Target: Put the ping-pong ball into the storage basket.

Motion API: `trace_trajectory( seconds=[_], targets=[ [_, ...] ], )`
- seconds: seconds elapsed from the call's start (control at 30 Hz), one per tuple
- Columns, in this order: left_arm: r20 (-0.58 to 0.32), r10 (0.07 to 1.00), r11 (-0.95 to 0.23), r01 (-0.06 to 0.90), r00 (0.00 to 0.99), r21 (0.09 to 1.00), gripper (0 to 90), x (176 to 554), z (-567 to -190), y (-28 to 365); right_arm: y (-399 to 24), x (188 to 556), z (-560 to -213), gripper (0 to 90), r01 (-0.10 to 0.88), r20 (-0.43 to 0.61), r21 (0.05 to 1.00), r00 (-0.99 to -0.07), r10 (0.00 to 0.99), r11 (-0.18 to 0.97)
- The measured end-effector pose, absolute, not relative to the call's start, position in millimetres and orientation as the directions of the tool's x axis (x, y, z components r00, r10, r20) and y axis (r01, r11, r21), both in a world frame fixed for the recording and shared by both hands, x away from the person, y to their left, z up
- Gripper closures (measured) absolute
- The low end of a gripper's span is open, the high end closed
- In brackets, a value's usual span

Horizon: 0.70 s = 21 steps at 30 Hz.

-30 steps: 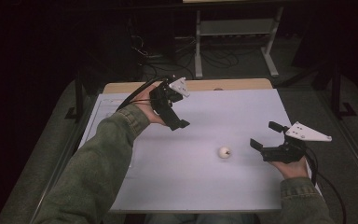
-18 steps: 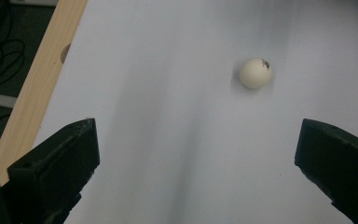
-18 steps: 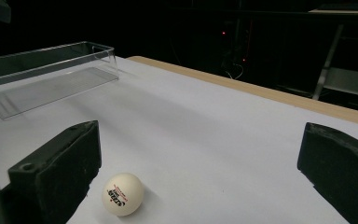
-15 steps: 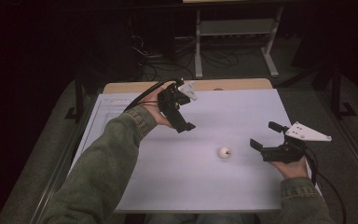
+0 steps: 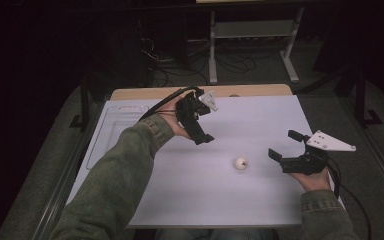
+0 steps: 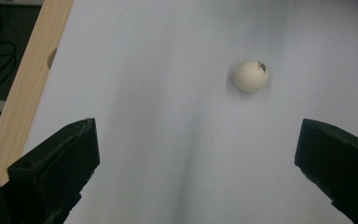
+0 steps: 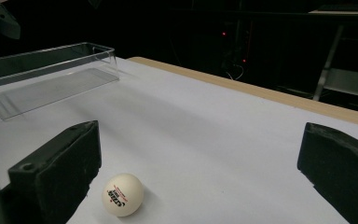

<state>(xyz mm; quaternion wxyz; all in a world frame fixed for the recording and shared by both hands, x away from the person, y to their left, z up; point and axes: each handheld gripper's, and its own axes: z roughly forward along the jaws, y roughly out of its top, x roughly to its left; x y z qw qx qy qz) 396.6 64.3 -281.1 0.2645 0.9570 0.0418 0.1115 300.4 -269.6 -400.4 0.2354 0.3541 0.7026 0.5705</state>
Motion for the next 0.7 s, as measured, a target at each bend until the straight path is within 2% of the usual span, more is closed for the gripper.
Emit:
trace_trajectory(
  seconds=[0.7],
  targets=[
    [0.179,0.104,-0.877,0.005,0.978,0.481,0.0,398.2,-295.6,42.9,-270.1,300.1,-400.6,0.0,0.229,0.074,0.969,-0.639,0.766,0.097]
  ],
)
